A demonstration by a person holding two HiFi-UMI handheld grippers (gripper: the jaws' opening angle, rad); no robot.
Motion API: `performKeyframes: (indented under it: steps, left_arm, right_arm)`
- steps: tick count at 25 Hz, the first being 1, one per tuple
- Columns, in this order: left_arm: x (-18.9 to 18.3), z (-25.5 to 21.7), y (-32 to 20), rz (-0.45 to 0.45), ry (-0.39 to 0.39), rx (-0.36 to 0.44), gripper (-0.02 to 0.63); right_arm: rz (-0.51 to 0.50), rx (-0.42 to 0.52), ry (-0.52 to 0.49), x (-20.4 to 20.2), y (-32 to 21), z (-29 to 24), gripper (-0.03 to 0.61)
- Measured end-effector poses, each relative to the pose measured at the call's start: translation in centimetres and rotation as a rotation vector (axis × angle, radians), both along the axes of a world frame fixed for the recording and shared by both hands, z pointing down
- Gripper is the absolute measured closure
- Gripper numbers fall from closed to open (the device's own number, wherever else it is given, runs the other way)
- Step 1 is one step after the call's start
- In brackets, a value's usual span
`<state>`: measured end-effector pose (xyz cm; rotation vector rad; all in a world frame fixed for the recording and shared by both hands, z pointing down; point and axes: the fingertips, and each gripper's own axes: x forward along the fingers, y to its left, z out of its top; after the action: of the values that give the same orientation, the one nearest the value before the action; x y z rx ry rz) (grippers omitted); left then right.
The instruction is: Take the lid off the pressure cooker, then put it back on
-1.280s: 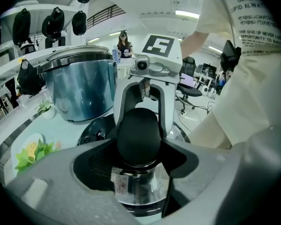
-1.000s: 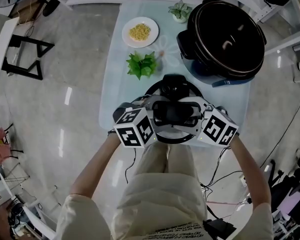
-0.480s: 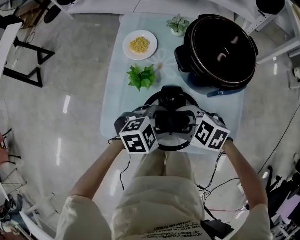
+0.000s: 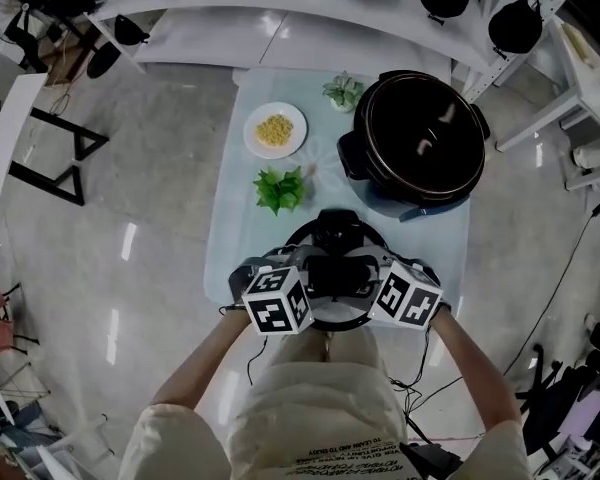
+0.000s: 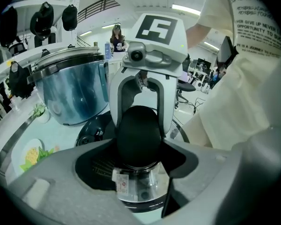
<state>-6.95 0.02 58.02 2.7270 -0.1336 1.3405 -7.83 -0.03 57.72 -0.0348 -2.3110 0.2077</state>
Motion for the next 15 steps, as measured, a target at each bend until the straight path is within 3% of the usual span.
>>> performKeyframes:
  steps: [15]
  left_arm:
    - [0.5,-7.9,1.2,0.068,0.017,0.062,0.328]
  right_arm:
    - [0.052,0.071,-0.008,0.5,1.1,-8.0,0.301]
